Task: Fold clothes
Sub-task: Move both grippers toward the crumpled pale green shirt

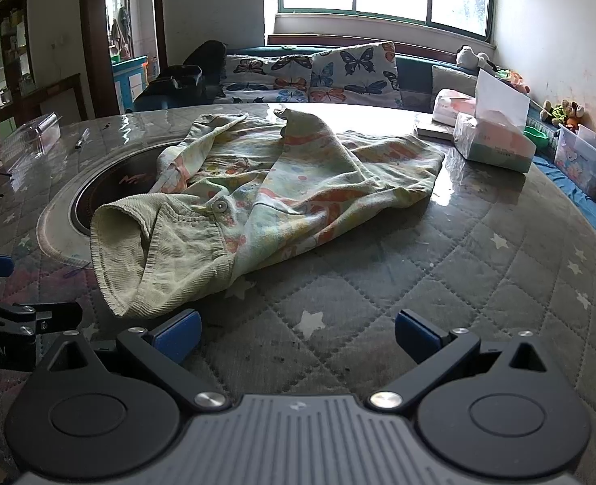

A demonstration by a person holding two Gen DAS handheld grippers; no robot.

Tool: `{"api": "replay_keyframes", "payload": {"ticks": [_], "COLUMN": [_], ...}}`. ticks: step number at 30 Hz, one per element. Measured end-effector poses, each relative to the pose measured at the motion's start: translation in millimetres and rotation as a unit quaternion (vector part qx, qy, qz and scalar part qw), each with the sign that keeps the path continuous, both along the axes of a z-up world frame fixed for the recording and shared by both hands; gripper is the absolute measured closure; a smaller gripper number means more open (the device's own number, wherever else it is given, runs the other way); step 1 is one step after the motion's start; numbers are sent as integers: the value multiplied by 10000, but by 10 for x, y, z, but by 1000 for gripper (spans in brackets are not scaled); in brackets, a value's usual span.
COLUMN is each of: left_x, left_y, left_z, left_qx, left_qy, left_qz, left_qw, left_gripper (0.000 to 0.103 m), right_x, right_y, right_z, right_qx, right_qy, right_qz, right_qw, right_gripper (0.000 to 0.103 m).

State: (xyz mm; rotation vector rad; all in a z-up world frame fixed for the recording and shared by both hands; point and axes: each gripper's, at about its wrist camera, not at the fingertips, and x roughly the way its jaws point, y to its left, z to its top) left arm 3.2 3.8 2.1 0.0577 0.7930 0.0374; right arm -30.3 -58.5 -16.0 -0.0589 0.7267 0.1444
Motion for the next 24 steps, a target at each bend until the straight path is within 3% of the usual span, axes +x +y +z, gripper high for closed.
{"api": "replay_keyframes", "payload": {"ticks": [19,24], "left_x": [358,540], "left_y": [357,346], "left_z": [199,289], "left_qx": [147,209], "left_qy": [-220,-405], "left_qz": [392,294], "left_qw": [9989,9985], "left_gripper": [0,0], "right_x": [308,488], "right_y": [-6,1], "right_z": [79,130], "right_qx": [-194,-250], "right_qy": [-59,-95], "right_qz": [110,170], "right_qw": [9997,9995], "right_gripper": [1,4]}}
